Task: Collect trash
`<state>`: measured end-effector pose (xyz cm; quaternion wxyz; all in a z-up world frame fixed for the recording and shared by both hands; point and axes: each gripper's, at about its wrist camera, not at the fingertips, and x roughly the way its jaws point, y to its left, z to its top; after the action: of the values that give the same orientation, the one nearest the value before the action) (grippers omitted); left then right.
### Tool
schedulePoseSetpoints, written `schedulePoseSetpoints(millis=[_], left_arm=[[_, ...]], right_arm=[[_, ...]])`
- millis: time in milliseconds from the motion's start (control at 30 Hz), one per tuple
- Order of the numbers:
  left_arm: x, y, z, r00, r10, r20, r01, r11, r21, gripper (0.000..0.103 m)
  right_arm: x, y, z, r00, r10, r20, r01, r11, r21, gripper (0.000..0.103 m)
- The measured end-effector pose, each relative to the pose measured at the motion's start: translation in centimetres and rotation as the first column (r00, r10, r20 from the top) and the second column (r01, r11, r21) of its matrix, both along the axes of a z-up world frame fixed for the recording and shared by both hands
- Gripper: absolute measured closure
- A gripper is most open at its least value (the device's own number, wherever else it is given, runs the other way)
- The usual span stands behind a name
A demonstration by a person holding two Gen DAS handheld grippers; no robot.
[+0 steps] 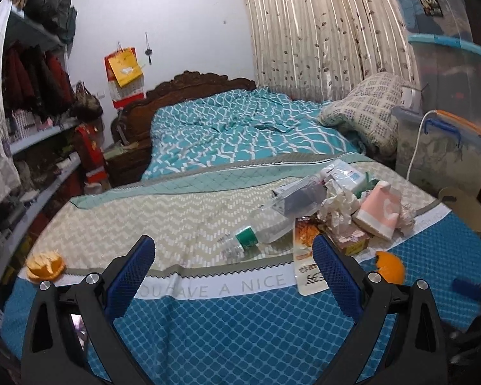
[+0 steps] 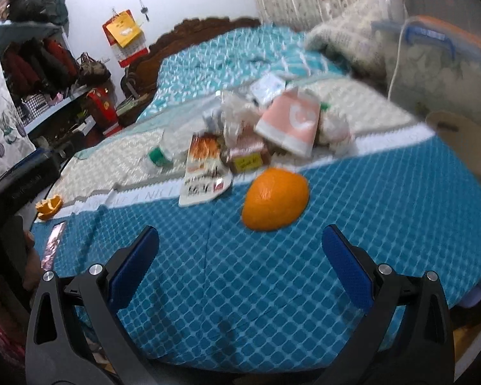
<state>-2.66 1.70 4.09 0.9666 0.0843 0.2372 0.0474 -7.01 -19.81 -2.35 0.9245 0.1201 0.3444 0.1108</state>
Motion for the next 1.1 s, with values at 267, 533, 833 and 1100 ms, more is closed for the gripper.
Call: schedulePoseSetpoints(millis=[267, 533, 833, 1100], left_arm=[[0.5, -0.6, -0.6, 0.999, -0.022, -0.025, 0.021, 1.0, -0.022, 0.009], [2.3, 0.7, -1.5, 0.994, 0.001, -0.11, -0.011, 0.995, -0.098, 0.009], [2.7, 0.9, -1.8, 0.992, 0.014, -0.123, -0.027, 0.994, -0.103, 0.009], [2.9, 0.7, -2.1, 0.991, -0.006, -0.136, -0.007, 0.995, -0.101, 0.009]], right_arm=[[-0.2, -0.3, 3.1, 0.985, -0.042, 0.166, 0.056, 0.995, -0.079, 0.003], [0.6, -0.1, 4.4, 0.983, -0.035, 0.182, 0.043, 0.998, -0.044, 0.003], [0.6, -0.5, 4.1, 0.981, -0.053, 0.185, 0.053, 0.999, 0.007, 0.003], [0.6, -0.4, 4.2, 0.98, -0.054, 0.19, 0.056, 0.998, -0.006, 0.003]])
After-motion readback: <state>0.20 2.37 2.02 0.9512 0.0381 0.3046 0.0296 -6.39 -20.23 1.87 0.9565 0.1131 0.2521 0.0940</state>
